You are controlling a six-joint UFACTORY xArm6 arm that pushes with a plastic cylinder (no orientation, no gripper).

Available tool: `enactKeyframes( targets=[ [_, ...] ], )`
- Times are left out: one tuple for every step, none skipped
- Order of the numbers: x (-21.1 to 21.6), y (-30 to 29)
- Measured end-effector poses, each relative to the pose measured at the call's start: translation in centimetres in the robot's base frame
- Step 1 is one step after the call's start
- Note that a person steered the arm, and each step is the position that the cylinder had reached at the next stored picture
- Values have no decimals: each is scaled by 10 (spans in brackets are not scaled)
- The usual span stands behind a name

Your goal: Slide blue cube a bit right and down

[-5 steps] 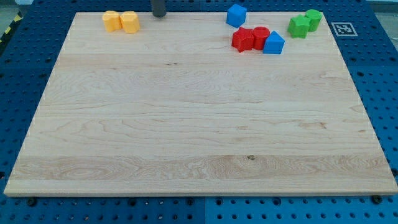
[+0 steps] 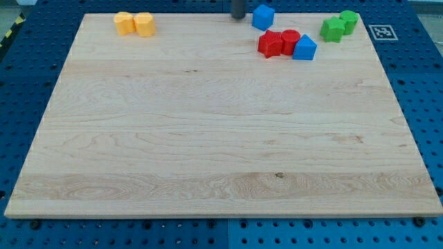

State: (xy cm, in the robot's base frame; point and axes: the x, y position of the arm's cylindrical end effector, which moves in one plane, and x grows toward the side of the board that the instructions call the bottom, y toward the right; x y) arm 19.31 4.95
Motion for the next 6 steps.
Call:
enactKeyframes(
  targets=[
    [0,26],
    [0,26],
    [0,39],
    [0,66],
    [1,67],
    [9,67]
  ],
)
